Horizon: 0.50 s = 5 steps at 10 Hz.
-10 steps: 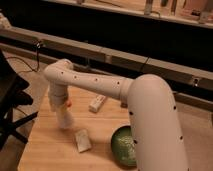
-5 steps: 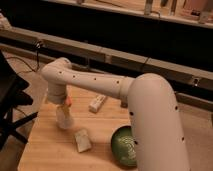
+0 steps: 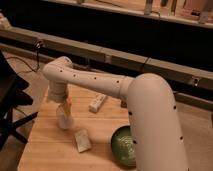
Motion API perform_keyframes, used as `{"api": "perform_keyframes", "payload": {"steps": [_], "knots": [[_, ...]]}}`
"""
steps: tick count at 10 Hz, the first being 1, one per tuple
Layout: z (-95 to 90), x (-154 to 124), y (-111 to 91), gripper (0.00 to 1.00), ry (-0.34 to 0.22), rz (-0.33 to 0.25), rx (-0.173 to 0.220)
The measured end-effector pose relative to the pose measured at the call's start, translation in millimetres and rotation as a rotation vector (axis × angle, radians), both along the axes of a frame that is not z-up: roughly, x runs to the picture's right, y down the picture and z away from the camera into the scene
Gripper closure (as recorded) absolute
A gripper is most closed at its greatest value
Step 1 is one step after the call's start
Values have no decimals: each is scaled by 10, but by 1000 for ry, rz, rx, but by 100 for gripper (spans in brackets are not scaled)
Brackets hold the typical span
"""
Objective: Place the ceramic cup over the eraser
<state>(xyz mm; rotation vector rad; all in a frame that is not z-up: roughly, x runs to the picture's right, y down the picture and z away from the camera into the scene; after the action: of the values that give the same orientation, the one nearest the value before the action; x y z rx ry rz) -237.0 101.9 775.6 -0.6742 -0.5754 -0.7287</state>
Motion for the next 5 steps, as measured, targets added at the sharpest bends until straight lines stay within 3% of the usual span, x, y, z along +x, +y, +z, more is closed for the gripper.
{"api": "perform_keyframes", "payload": {"steps": [4, 5], "knots": [[241, 67, 162, 20, 24, 9, -57], [294, 79, 215, 27, 24, 13, -73]]}}
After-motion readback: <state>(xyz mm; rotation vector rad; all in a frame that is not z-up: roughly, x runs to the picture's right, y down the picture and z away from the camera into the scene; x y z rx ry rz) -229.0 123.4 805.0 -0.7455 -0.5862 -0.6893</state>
